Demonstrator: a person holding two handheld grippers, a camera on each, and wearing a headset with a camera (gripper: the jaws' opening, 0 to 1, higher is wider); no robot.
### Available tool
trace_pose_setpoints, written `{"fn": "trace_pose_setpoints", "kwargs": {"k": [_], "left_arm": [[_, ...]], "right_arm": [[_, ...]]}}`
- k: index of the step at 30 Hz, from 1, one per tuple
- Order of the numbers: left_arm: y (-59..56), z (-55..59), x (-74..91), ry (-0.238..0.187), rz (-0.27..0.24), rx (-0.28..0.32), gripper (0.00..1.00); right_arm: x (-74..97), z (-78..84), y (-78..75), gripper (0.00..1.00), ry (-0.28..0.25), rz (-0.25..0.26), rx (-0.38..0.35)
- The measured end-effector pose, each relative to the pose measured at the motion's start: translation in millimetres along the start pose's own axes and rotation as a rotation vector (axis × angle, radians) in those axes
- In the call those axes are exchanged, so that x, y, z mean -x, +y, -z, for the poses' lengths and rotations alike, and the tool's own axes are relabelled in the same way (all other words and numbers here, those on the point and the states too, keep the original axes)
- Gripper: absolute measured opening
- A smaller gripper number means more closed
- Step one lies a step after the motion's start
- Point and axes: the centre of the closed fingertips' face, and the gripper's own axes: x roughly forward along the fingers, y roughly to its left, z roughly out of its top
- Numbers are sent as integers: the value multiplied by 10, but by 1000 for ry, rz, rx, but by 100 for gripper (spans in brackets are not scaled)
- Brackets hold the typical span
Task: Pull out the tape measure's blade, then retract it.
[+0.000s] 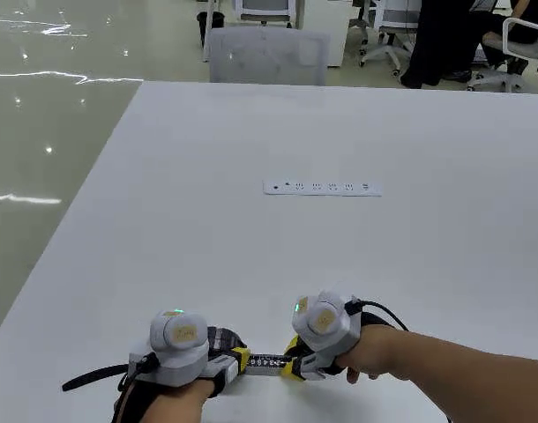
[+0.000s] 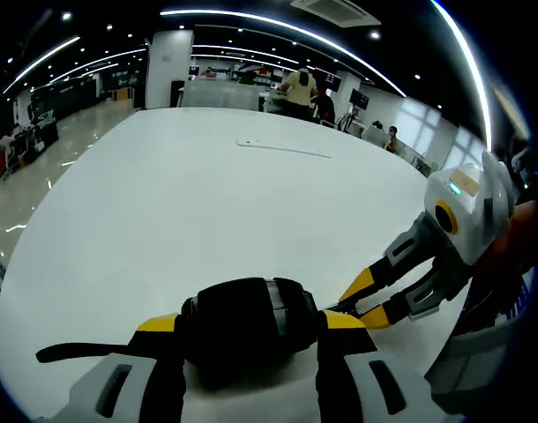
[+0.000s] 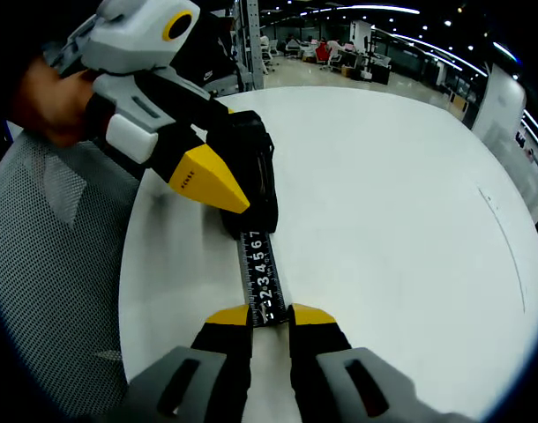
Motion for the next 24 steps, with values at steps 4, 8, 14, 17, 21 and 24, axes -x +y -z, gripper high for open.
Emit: {"fn": "trace_pose_setpoints", "kwargs": {"k": [4, 8, 14, 17, 21, 24], "left_arm": [[0, -1, 0, 4, -2, 3, 56], [0, -3, -3, 4, -4, 5, 56], [0, -8, -3, 5, -4, 6, 56], [2, -11, -3, 7, -4, 9, 56], [6, -10, -4, 9, -6, 12, 56], [12, -11, -8, 8, -5, 13, 56]], "right_arm": [[-9, -6, -19, 14, -7, 0, -19], [-21, -27, -11, 14, -13, 0, -24], [-50, -54, -10, 14, -17, -5, -13], [-72, -73, -18, 14, -19, -8, -10], [-84, -111, -2, 14, -20, -12, -5], [-105, -120, -8, 14, -19, -14, -1]]}}
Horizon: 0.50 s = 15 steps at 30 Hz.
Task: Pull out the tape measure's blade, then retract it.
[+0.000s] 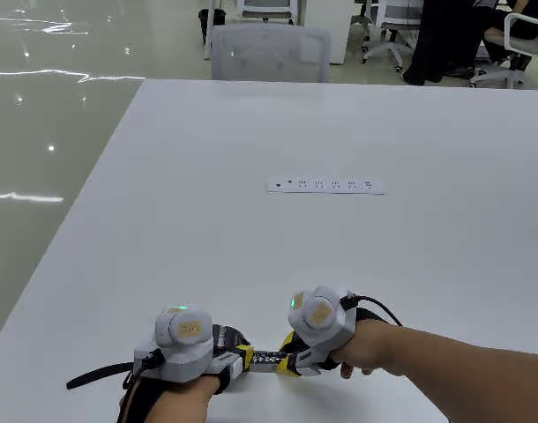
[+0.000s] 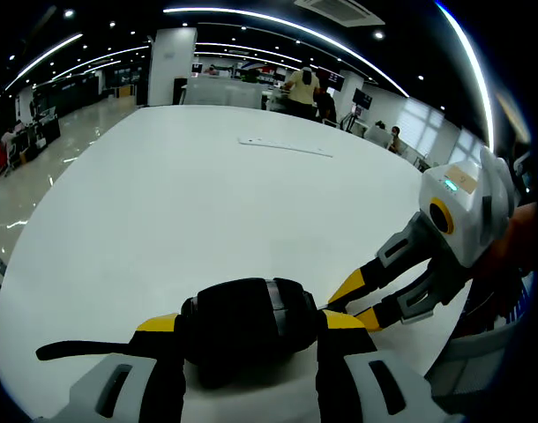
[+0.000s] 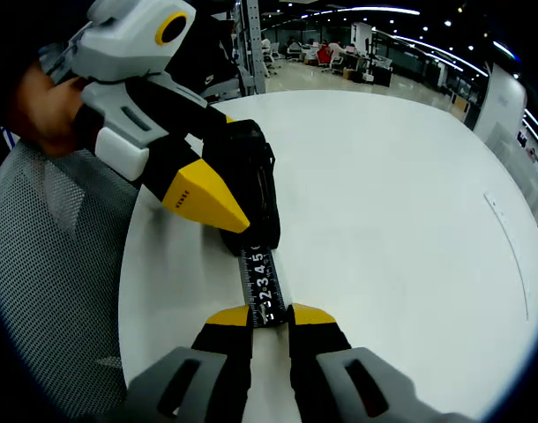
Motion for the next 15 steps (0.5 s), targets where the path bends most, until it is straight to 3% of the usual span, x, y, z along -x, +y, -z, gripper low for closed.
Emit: {"fn": "trace_pose_setpoints", "kwargs": {"k": [15], "left_arm": [[7, 2, -1, 0, 0, 0, 56]], "right_arm": [[-50, -71, 20, 14, -1, -4, -5]]}}
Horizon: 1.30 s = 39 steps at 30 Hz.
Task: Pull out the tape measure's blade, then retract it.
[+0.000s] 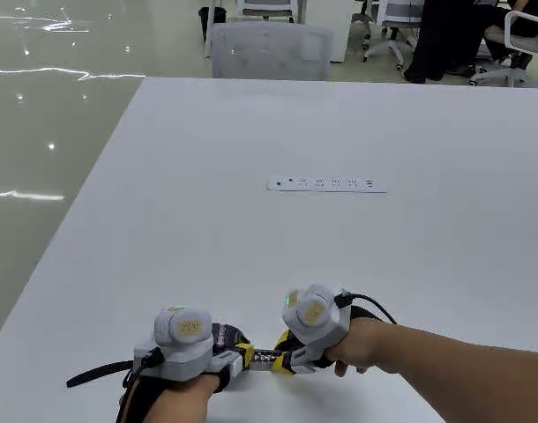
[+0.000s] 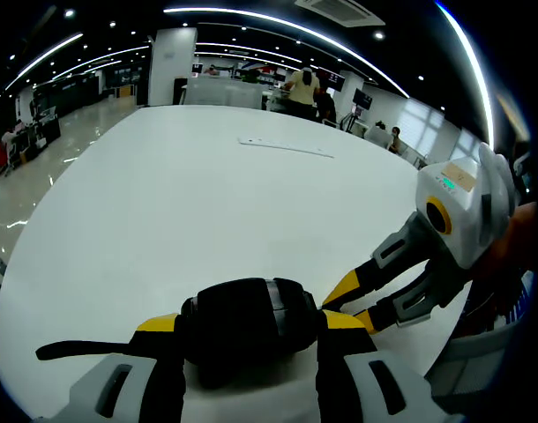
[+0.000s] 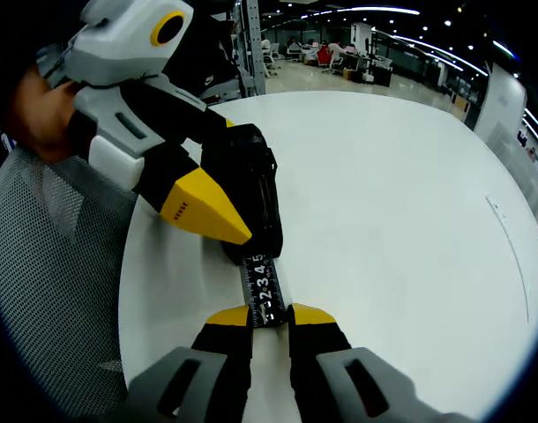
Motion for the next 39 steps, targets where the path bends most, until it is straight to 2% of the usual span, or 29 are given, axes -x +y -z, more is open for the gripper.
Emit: {"fn": "trace_pose_setpoints", "kwargs": {"k": [11, 39], "left_arm": [[-11, 14, 7, -1, 4, 4, 56], [7, 6, 10, -2, 5, 10, 56]], "right_arm": [[-72, -80, 53, 14, -5, -2, 8], [-143, -211, 62, 14, -9, -25, 19]]}}
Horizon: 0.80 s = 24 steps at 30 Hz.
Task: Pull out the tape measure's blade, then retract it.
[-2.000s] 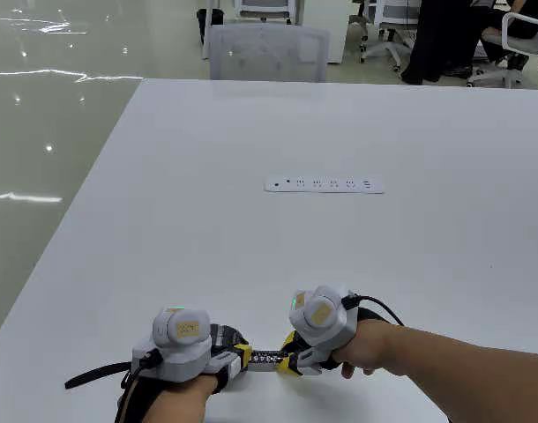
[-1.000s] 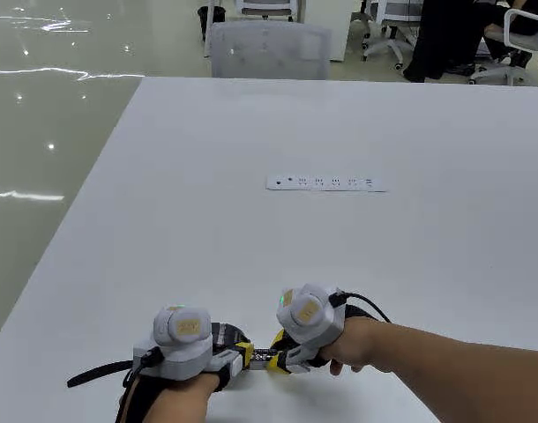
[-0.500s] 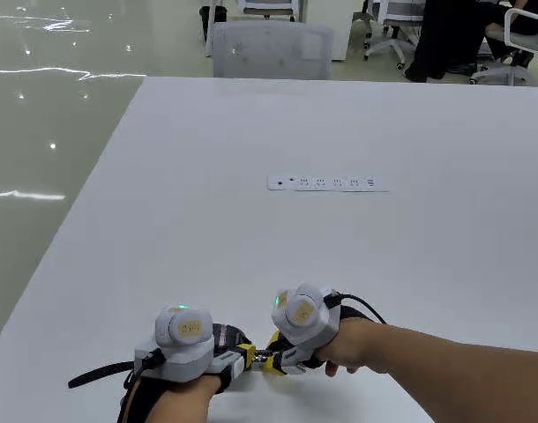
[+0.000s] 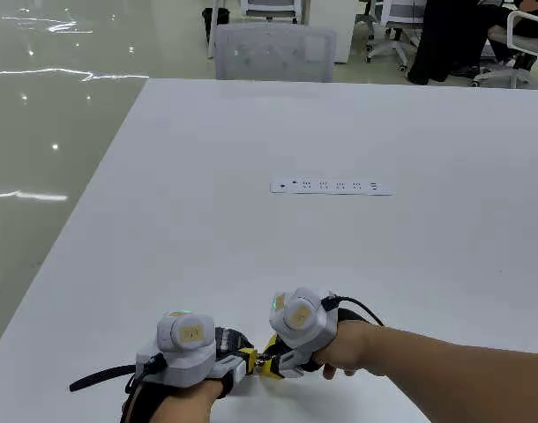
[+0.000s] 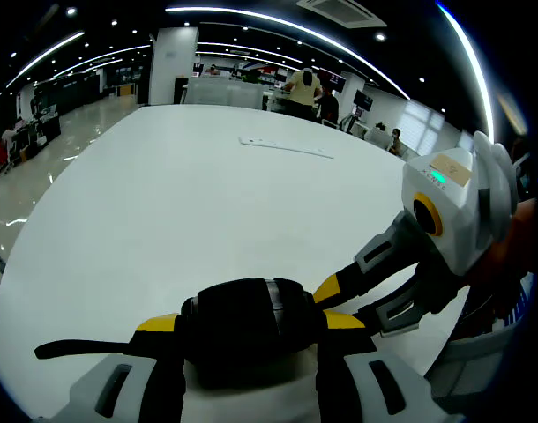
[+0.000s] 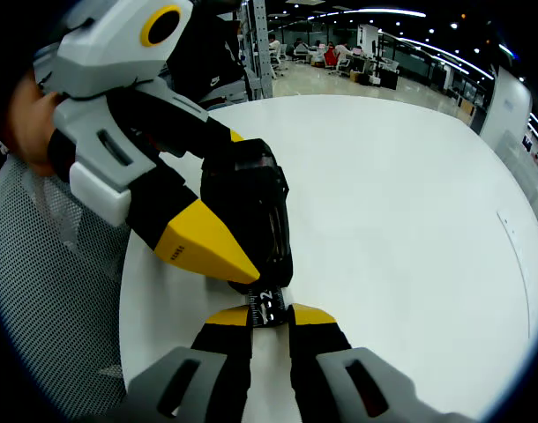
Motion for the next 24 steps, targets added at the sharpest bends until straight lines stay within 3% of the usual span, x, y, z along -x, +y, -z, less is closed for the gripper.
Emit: {"fn": "trace_pose_setpoints", "kwargs": {"k": [24], "left_arm": [[-1, -4, 0, 1, 2, -2, 56]], "right_arm": [[-23, -57, 12, 14, 3, -11, 8]]}}
